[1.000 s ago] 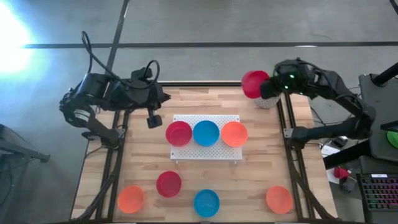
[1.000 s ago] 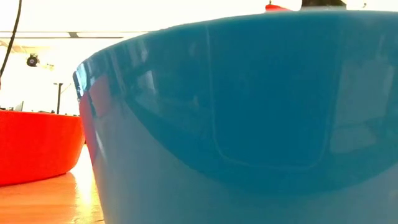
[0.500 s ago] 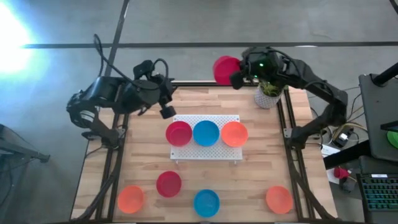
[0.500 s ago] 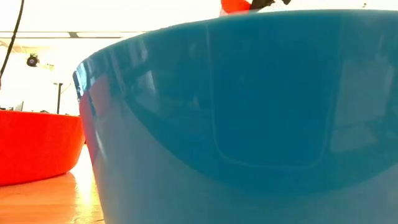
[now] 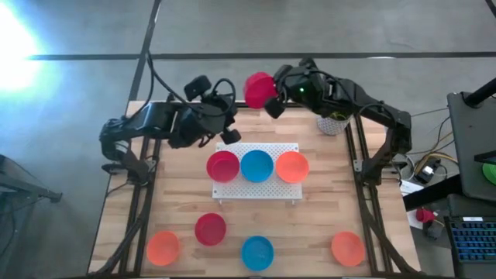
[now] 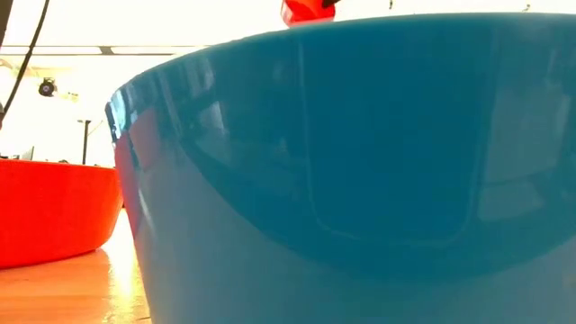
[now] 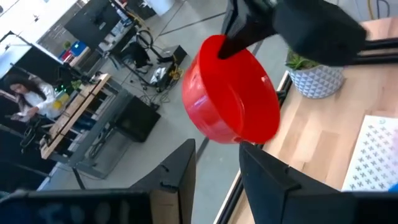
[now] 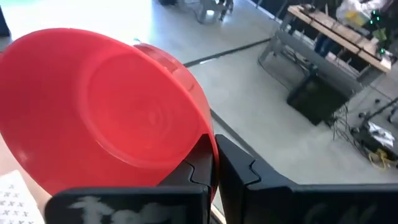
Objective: Pick & Place Mini bowls
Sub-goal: Stack the top red bowl on the red bowl on the shelf
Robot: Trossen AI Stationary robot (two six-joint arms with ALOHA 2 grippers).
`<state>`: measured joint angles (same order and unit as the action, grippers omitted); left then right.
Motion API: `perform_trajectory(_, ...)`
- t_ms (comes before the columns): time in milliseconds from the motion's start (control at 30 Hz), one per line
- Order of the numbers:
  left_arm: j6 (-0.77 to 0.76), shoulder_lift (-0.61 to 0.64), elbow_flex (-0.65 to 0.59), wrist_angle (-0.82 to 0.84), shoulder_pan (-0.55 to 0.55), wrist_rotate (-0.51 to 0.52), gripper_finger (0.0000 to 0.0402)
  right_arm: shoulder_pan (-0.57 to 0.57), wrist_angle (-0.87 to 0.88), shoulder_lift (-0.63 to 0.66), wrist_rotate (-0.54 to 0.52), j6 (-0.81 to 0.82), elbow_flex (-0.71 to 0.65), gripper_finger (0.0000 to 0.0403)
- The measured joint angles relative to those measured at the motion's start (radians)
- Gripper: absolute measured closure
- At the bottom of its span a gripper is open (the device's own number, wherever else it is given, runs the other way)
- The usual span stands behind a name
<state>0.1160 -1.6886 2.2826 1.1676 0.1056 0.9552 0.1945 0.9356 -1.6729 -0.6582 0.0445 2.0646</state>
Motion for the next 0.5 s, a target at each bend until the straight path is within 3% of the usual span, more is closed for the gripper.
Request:
perform_trajectory(100,-0.014,-0.006,0.000,-0.013,-0.016,-0.009,0.0282,-0.016,-0.036,0.001,0.000,-0.023,0.003,0.0394)
perform_trajectory(300,-0.016,-0.008,-0.010,-0.097,-0.058,-0.124,0.0282,-0.038,-0.072,0.009,0.000,-0.046,-0.003,0.0394)
perform_trajectory(500,-0.006,-0.015,-0.013,-0.162,-0.079,-0.134,0.0282,-0.040,-0.079,0.009,0.000,-0.047,-0.004,0.0394)
